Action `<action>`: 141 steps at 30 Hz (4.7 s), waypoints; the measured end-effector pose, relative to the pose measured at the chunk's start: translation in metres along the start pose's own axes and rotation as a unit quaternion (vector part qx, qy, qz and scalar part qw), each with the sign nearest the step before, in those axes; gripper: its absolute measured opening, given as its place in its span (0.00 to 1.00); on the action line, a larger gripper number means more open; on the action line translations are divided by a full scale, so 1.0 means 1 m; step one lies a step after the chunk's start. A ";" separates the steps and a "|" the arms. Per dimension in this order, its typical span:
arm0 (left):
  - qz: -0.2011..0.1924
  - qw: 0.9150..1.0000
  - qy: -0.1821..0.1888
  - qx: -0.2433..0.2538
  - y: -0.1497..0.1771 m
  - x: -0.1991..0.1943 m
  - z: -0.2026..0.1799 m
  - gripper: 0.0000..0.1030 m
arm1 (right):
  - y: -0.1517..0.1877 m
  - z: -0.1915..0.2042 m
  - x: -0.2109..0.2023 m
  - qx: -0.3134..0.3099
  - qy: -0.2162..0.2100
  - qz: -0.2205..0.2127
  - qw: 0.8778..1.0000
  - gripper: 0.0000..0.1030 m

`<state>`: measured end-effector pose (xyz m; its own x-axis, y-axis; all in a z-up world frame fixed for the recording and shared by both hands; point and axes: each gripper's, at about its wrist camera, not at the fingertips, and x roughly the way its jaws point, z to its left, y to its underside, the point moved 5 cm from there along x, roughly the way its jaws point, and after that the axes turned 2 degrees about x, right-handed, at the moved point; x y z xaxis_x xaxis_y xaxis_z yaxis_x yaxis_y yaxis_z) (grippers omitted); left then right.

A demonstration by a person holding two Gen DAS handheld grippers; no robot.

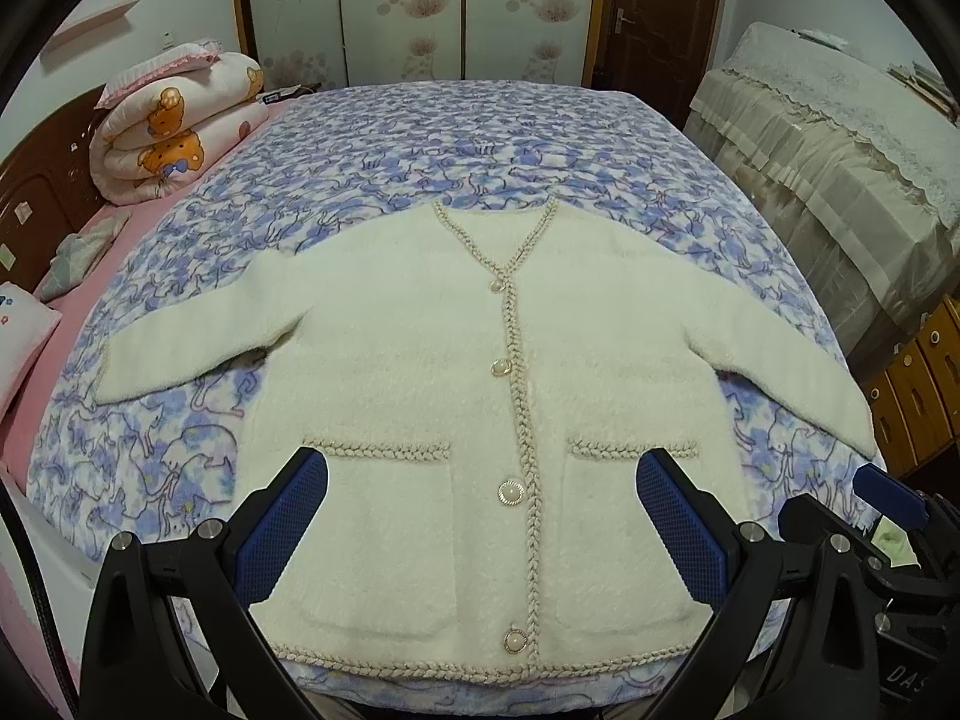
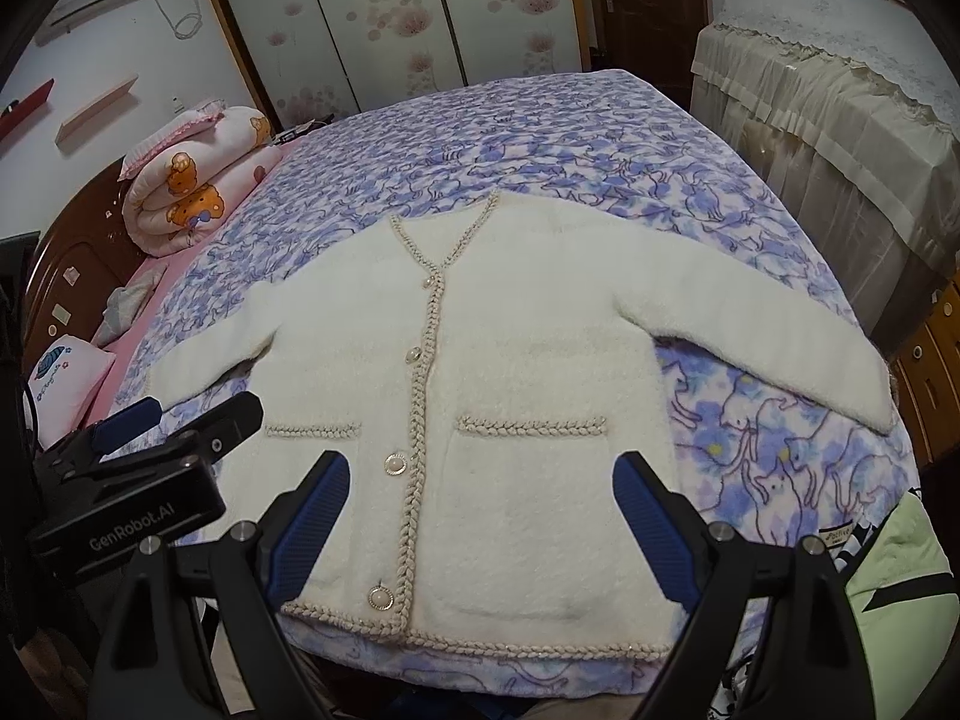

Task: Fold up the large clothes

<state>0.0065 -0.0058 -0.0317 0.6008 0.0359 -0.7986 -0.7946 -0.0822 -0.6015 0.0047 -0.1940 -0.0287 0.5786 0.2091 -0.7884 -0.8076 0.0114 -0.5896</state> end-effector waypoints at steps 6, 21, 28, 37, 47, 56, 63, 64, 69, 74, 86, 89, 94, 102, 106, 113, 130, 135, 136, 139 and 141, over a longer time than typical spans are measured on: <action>-0.020 1.000 -0.007 0.021 -0.019 -0.004 -0.018 0.99 | -0.022 -0.034 -0.005 0.014 0.008 -0.019 1.000 0.88; -0.080 0.995 0.014 0.051 -0.096 0.013 -0.100 0.99 | -0.065 -0.179 0.024 0.129 0.095 -0.043 0.986 0.87; -0.054 0.996 0.003 0.071 -0.116 0.058 -0.151 0.99 | -0.052 -0.281 0.069 0.242 0.143 -0.014 0.960 0.87; -0.042 0.991 0.018 0.128 -0.108 0.141 -0.221 0.99 | -0.014 -0.363 0.111 0.355 0.153 0.020 0.922 0.87; 0.017 0.987 0.040 0.155 -0.077 0.214 -0.267 0.99 | 0.017 -0.406 0.146 0.435 0.130 0.036 0.890 0.87; 0.043 0.986 0.052 0.154 -0.069 0.226 -0.257 0.99 | 0.001 -0.420 0.157 0.436 0.199 0.019 0.878 0.73; 0.038 0.987 0.053 0.149 -0.073 0.217 -0.233 0.99 | -0.037 -0.398 0.129 0.369 0.244 -0.043 0.896 0.09; 0.038 0.987 0.053 0.145 -0.074 0.215 -0.227 0.99 | -0.045 -0.388 0.121 0.352 0.244 -0.061 0.902 0.09; 0.041 0.991 0.052 0.119 -0.076 0.210 -0.190 0.99 | -0.094 -0.305 0.093 0.240 0.184 -0.128 0.945 0.09; 0.044 0.996 0.041 0.073 -0.077 0.212 -0.136 0.99 | -0.111 -0.206 0.112 0.109 0.104 -0.123 0.981 0.09; 0.125 0.986 0.102 0.035 -0.040 0.262 -0.089 0.99 | -0.030 -0.141 0.220 -0.035 0.094 0.038 0.994 0.26; 0.150 0.978 0.146 0.020 -0.035 0.274 -0.099 0.99 | -0.026 -0.139 0.210 -0.038 0.067 0.027 0.997 0.45; 0.193 0.954 0.227 -0.023 -0.028 0.292 -0.121 0.99 | -0.020 -0.121 0.203 -0.058 0.057 0.021 0.996 0.46; 0.222 0.941 0.253 -0.027 -0.020 0.317 -0.158 0.92 | -0.001 -0.127 0.188 -0.010 0.014 0.036 0.999 0.46; 0.234 0.937 0.258 -0.009 -0.024 0.325 -0.179 0.43 | 0.007 -0.133 0.189 0.006 0.007 0.043 0.999 0.46; 0.194 0.954 0.218 0.065 -0.049 0.303 -0.210 0.14 | 0.014 -0.135 0.189 0.022 0.001 0.052 0.998 0.46; -0.016 0.998 0.005 0.068 -0.164 0.240 -0.044 0.15 | 0.007 -0.141 0.190 0.037 0.014 0.052 0.998 0.46; 0.120 0.992 0.005 0.039 -0.098 0.307 0.006 0.26 | -0.003 -0.144 0.198 0.040 0.017 0.062 0.997 0.46; 0.138 0.990 0.004 0.024 -0.090 0.318 0.015 0.34 | -0.008 -0.145 0.199 0.041 0.018 0.060 0.997 0.46; 0.154 0.986 0.042 -0.035 -0.087 0.333 0.035 0.44 | -0.032 -0.149 0.201 0.047 0.018 0.049 0.998 0.47; 0.152 0.983 0.063 -0.077 -0.093 0.342 0.048 0.54 | -0.053 -0.152 0.204 0.051 0.015 0.040 0.998 0.51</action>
<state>0.2812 0.0620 -0.2499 0.3509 -0.1361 -0.9265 -0.9225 -0.2200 -0.3171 0.1828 -0.3006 -0.1854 0.5142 0.1842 -0.8376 -0.8576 0.0962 -0.5053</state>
